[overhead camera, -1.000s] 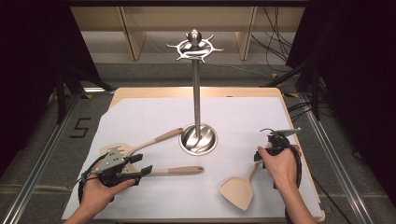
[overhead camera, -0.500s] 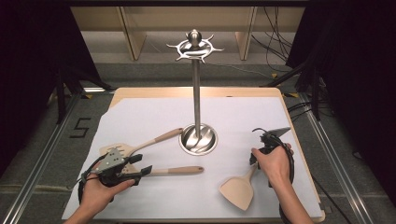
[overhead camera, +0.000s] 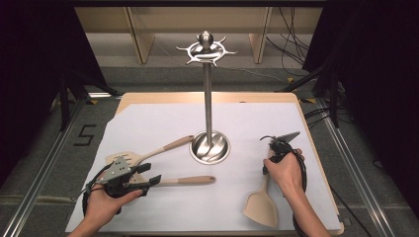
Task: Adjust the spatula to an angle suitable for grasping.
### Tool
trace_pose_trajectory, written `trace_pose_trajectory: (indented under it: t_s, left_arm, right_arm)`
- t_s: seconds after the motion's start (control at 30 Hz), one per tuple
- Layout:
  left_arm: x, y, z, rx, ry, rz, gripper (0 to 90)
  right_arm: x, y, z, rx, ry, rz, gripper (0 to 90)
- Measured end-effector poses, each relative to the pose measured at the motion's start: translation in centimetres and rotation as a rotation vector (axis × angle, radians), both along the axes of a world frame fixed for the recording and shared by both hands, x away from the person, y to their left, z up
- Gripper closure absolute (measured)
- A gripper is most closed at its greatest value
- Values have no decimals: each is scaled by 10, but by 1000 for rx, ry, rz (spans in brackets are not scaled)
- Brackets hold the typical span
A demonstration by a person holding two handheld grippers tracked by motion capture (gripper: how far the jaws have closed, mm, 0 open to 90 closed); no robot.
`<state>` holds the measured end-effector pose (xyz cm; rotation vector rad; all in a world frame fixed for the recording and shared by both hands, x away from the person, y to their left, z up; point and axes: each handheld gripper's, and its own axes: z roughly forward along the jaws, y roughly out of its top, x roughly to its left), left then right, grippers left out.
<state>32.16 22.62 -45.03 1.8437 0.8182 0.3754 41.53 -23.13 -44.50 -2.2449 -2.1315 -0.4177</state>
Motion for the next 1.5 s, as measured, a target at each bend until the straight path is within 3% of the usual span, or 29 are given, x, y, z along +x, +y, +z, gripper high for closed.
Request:
trace_pose_trajectory:
  t_s: [0.03, 0.07, 0.1, 0.13, 0.17, 0.2, 0.23, 0.27, 0.37, 0.43, 0.53, 0.6, 0.63, 0.83, 0.87, 0.97, 1.03, 1.07, 1.1, 1.13, 1.2, 1.23, 1.3, 1.37, 1.43, 1.47, 1.5]
  left_arm:
    - [-1, 0, 0, 4, 3, 9, 394]
    - [-1, 0, 0, 8, 3, 11, 394]
    - [-1, 0, 0, 7, 4, 12, 394]
    - [0, 0, 0, 4, 3, 4, 394]
    - [-1, 0, 0, 4, 3, 5, 394]
    - [-1, 0, 0, 3, 4, 4, 394]
    - [-1, 0, 0, 3, 4, 5, 394]
    - [-1, 0, 0, 4, 4, 8, 393]
    - [-1, -1, 0, 10, 7, 12, 392]
    - [-1, -1, 0, 14, 4, 7, 393]
    - [-1, 0, 0, 13, 7, 12, 393]
    - [-1, 0, 0, 18, 8, 12, 393]
    - [0, 0, -1, 10, 7, 5, 393]
    - [-1, 0, 0, 19, 7, 10, 393]
    - [-1, 0, 0, 19, 6, 10, 393]
    - [0, -1, -1, 15, 6, -6, 394]
    - [-1, -1, -2, 26, 6, -4, 394]
    - [-1, -1, -2, 23, 8, -4, 395]
    - [-1, -1, -2, 24, 7, -5, 395]
    - [-1, -1, -2, 24, 5, -5, 396]
    - [0, -1, -2, 21, 4, -10, 396]
    - [0, -1, -2, 20, 3, -8, 396]
    - [-1, -1, -2, 18, 5, -3, 397]
    - [-1, -1, -2, 21, 4, 0, 397]
    - [0, 0, -2, 30, 3, -2, 398]
    - [0, 0, -2, 29, 3, -1, 398]
    - [-1, 0, -3, 29, 2, -1, 398]
  right_arm:
    - [0, 1, 0, 1, 5, 19, 740]
    - [-1, 9, 1, 31, 27, -60, 753]
    - [0, 1, -2, -5, -25, 77, 762]
    - [1, 0, -5, -15, -52, 107, 764]
    - [-1, 8, -1, 8, 2, 16, 764]
    - [-1, 10, 1, 21, 41, -12, 764]
    - [-1, 10, 2, 22, 51, -21, 764]
    - [0, 6, -1, -6, 4, 36, 763]
    - [-1, 7, -1, -48, 8, 94, 756]
    - [1, 13, -3, -50, 8, 67, 748]
    - [3, 17, -7, -73, 15, 78, 741]
    - [3, 15, -6, -84, 25, 129, 742]
    - [4, 18, -7, -77, 19, 103, 743]
    - [5, 16, -5, -74, 39, 69, 766]
    - [5, 15, -5, -54, 37, 61, 777]
    - [2, 13, -2, -29, 12, 61, 792]
    - [0, 10, -1, -69, -6, 68, 792]
    - [-1, 8, 0, -55, -20, 74, 792]
    - [-3, 13, 2, -20, -3, -4, 792]
    - [-4, 3, 0, -53, -77, 76, 792]
    - [-7, 0, 2, -17, -132, 96, 792]
    - [-10, 1, 7, -1, -119, 67, 792]
    - [-16, -3, 11, 7, -168, 89, 792]
    - [-23, -1, 16, 62, -210, 51, 791]
    - [-30, -5, 18, 72, -265, 125, 791]
    - [-35, -2, 20, 106, -263, 92, 791]
    - [-36, -6, 19, 139, -294, 154, 791]
